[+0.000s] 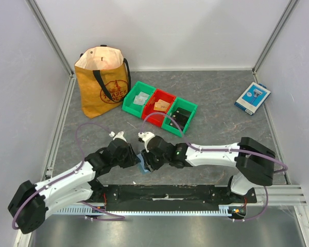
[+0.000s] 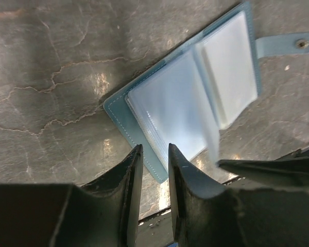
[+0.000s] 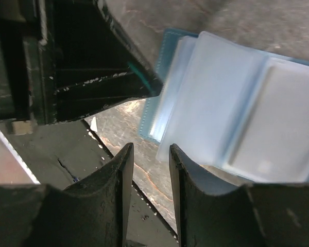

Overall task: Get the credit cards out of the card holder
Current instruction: Remove the credit card from the card holder.

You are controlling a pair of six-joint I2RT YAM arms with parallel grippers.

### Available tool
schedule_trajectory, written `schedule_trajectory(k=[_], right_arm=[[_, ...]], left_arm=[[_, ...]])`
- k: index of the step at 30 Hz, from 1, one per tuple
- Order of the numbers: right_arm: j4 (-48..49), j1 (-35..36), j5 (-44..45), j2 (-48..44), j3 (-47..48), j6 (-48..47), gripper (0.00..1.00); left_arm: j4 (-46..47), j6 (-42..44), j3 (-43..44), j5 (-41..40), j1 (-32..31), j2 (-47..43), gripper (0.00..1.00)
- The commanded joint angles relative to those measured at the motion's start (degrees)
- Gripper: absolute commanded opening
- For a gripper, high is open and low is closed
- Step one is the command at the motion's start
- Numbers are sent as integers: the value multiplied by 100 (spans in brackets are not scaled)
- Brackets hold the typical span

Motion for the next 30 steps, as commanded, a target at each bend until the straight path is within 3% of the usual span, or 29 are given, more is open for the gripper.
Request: schedule_trajectory(k=[1, 5, 9, 15, 30], right_arm=[[-28, 186, -224, 323, 395, -285, 41], [-283, 195, -21, 245, 492, -460, 48], [-495, 160, 716, -106, 405, -496, 55], [-521, -226, 1297, -599, 18, -162, 71], [-477, -482, 1799, -46, -352, 462, 68]], left_arm=[[-317, -238, -2, -453, -24, -619, 33], [-616, -317, 59, -656, -24, -997, 34], [-704, -335, 200, -709, -24, -1182, 34], [-512, -124, 560, -411, -24, -893, 34], [218, 228, 376, 205, -24, 346, 32]])
